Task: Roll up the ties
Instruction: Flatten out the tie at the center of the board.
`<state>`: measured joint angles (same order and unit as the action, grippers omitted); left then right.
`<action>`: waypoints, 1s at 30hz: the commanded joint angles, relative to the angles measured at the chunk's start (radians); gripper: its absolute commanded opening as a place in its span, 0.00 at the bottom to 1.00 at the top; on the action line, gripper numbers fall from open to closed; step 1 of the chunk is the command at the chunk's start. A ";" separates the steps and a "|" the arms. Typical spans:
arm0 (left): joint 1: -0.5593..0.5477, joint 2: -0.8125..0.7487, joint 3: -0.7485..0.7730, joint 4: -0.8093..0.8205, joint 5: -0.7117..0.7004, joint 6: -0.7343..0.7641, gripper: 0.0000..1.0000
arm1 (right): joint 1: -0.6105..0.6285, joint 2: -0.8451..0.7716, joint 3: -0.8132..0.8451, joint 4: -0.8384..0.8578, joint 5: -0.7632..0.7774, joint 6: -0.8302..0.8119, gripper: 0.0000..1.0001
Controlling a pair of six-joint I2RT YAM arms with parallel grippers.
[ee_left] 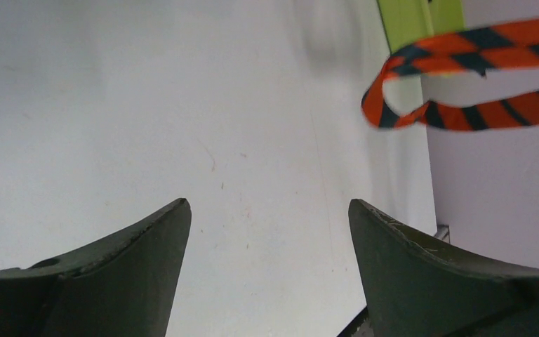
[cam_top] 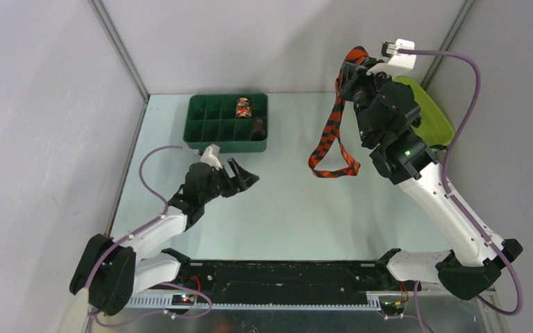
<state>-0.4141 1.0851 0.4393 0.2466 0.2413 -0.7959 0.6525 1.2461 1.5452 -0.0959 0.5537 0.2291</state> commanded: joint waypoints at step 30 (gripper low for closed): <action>-0.706 0.301 0.232 0.738 -0.593 0.545 1.00 | 0.055 -0.040 0.005 0.047 0.180 0.125 0.00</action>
<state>-1.1137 1.3373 0.6010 0.9432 -0.3557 -0.2871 0.7029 1.2461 1.5436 -0.0441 0.7380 0.3218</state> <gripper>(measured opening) 0.996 0.022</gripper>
